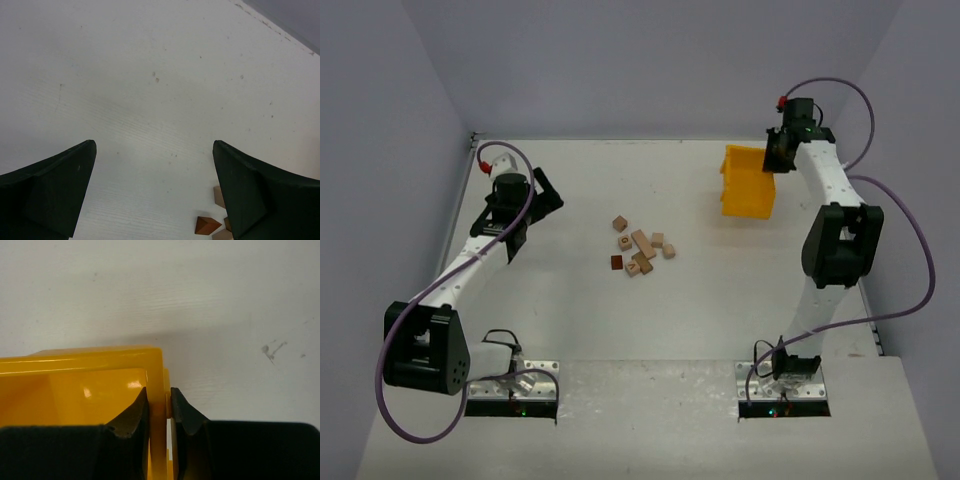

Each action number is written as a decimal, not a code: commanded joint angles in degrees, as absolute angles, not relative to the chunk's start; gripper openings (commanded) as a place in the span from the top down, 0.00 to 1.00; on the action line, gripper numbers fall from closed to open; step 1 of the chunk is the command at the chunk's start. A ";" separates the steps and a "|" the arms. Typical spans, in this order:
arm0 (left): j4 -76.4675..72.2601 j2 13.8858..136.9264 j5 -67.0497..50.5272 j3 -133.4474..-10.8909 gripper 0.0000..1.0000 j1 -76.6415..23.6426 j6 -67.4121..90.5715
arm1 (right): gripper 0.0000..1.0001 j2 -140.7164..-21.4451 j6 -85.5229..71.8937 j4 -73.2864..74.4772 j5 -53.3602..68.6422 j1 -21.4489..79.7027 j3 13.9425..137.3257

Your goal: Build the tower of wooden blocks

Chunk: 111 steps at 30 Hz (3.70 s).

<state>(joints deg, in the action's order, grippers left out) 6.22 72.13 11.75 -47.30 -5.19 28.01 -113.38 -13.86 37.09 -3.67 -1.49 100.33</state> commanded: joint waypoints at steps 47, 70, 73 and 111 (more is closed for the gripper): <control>8.27 62.61 7.94 -42.77 0.00 -5.27 32.60 | 0.01 -90.86 -10.93 13.89 -4.63 12.81 72.82; 1.93 59.06 5.10 -36.30 0.00 -5.28 34.45 | 0.03 -114.21 -13.70 12.47 -16.71 47.02 83.82; 2.02 59.06 5.88 -36.30 0.00 -5.36 34.54 | 0.10 -117.50 -15.29 14.58 -17.83 47.02 87.79; 2.11 58.89 5.01 -36.03 0.00 -5.36 34.54 | 0.81 -120.07 -10.83 14.42 -15.82 48.69 91.14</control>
